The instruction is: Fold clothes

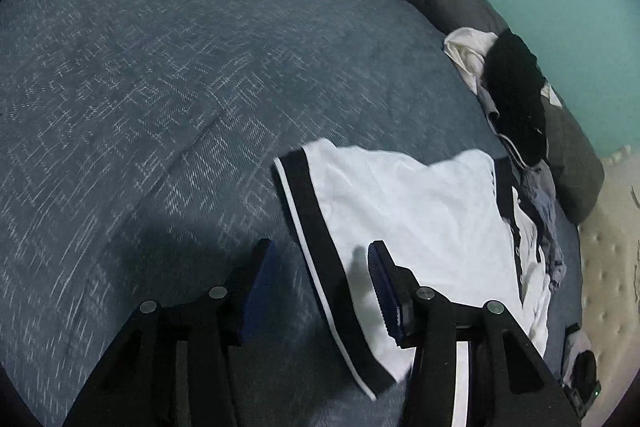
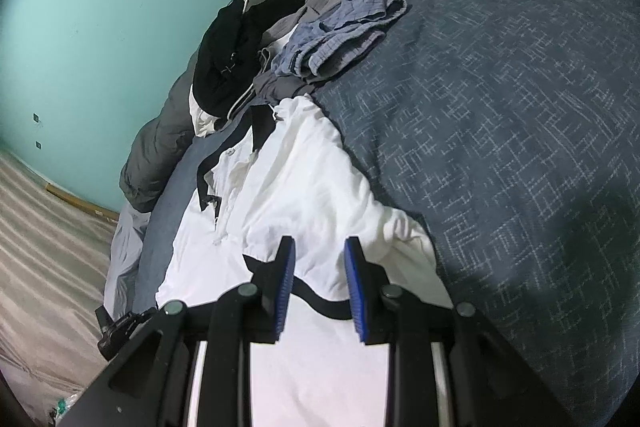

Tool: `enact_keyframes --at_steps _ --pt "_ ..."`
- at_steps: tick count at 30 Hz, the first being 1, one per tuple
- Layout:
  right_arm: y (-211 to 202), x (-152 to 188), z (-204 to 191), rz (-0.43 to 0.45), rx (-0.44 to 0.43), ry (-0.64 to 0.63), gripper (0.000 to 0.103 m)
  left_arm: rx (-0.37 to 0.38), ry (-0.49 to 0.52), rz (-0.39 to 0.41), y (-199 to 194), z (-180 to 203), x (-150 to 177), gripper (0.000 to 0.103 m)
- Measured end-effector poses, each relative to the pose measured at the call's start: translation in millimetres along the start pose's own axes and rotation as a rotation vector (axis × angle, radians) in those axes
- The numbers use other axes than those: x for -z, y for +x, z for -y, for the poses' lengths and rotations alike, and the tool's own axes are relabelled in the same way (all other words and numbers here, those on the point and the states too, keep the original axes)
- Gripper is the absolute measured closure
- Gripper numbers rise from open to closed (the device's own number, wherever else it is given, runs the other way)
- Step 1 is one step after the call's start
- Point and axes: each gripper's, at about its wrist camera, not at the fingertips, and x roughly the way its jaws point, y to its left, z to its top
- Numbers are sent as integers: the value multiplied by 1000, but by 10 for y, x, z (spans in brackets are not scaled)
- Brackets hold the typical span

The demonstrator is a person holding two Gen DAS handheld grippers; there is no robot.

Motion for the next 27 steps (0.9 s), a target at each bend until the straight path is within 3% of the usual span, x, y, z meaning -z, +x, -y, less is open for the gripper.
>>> enact_keyframes --at_steps 9,11,19,27 --pt "17 -1 17 3 11 -4 78 -25 48 27 123 18 -59 55" --pt "24 4 19 2 13 -5 78 -20 67 37 82 69 -64 69" --pt "7 0 9 9 14 -8 78 -1 142 75 -83 273 -81 96" --pt "1 -8 18 10 9 -3 78 47 225 110 -283 611 -78 98"
